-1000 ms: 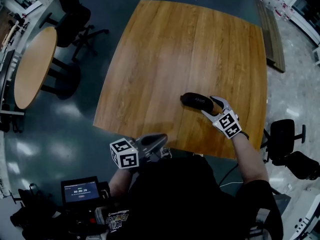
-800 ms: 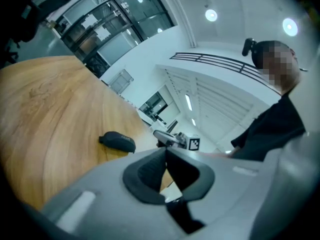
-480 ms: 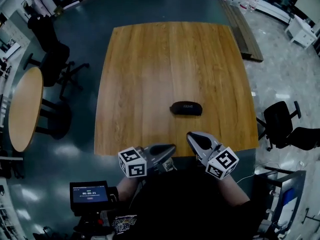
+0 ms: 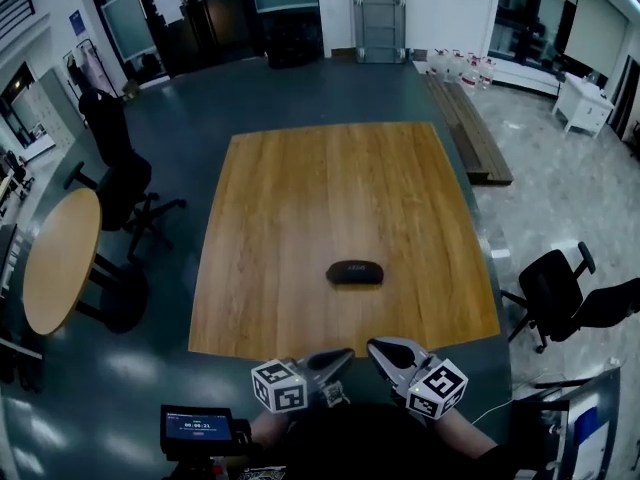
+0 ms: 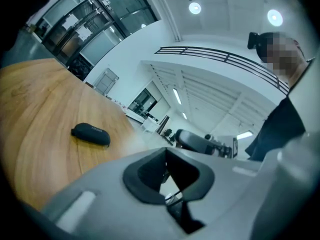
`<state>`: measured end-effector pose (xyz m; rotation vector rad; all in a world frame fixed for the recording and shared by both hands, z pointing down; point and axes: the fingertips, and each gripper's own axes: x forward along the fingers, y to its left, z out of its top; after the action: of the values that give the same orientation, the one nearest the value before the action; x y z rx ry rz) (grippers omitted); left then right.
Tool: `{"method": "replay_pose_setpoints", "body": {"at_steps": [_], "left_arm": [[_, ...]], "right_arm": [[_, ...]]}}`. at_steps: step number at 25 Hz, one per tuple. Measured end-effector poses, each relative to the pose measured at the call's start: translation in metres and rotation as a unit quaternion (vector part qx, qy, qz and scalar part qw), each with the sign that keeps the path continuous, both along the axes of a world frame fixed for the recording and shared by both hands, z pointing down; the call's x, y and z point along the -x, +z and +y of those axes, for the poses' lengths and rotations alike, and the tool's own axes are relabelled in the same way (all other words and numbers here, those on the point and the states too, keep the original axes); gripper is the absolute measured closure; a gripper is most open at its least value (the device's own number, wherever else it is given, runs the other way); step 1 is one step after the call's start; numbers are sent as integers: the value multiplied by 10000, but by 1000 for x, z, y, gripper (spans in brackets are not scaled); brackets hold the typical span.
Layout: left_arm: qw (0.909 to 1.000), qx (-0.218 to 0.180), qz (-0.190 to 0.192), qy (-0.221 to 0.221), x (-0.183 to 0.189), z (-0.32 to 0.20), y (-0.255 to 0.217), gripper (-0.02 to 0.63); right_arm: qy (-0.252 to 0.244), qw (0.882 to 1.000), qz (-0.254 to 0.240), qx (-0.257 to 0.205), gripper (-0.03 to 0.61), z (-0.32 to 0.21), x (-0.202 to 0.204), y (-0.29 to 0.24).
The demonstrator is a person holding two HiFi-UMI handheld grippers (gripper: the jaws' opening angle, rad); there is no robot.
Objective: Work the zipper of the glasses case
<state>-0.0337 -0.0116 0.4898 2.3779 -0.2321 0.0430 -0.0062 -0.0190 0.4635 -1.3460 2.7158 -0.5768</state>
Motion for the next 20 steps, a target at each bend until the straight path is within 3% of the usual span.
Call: {"method": "replay_pose_setpoints", "body": {"at_steps": [10,20], "left_arm": [[9993,186,21,-328,-29,114,14,612],[9998,-126,-129,-65,-67,156,-4,612]], "right_arm": [[-40,9998,1,169,574,126,-34,24],[166,9995,-13,-273,574,164,-69,-11]]}}
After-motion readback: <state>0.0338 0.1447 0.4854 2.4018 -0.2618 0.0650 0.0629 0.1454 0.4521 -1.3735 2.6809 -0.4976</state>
